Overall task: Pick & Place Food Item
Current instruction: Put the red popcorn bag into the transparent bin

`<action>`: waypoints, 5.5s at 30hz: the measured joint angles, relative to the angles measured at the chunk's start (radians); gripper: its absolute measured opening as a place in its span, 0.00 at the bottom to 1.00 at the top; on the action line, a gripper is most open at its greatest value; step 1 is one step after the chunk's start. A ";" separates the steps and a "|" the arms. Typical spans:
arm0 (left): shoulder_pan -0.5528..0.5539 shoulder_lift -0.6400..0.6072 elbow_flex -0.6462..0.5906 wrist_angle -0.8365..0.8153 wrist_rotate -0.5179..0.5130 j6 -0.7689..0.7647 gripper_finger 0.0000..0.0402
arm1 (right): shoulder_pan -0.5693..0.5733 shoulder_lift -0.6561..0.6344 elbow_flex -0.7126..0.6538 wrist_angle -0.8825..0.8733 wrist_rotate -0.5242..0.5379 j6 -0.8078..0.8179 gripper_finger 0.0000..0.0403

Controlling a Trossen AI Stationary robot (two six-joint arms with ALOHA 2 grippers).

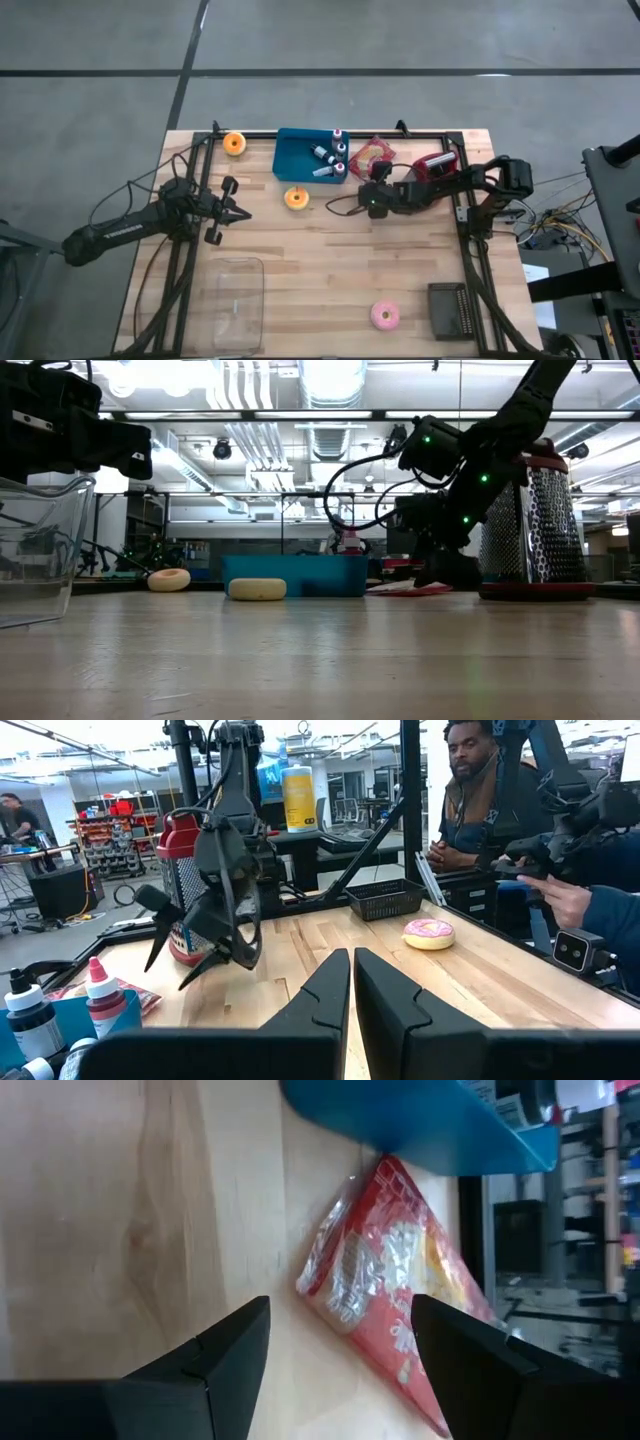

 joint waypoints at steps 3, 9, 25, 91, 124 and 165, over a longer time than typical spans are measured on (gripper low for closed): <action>0.000 0.000 0.000 0.000 0.000 0.000 0.06 | -0.037 0.000 0.001 0.003 -0.060 -0.007 0.59; 0.000 0.000 0.000 0.000 0.000 0.000 0.06 | -0.083 0.000 0.010 0.003 -0.112 -0.009 0.57; 0.000 0.000 0.000 0.000 0.000 0.000 0.06 | -0.128 0.089 0.030 0.063 -0.169 -0.065 0.56; 0.000 0.000 0.000 0.000 0.000 0.000 0.06 | -0.045 -0.066 0.077 0.036 0.059 0.099 0.02; 0.000 0.000 0.000 0.000 0.000 0.000 0.06 | 0.196 -0.368 0.079 -0.013 0.273 0.184 0.02; 0.000 0.000 0.000 0.000 0.000 0.000 0.06 | 0.551 -0.229 0.082 0.475 -0.339 0.183 0.02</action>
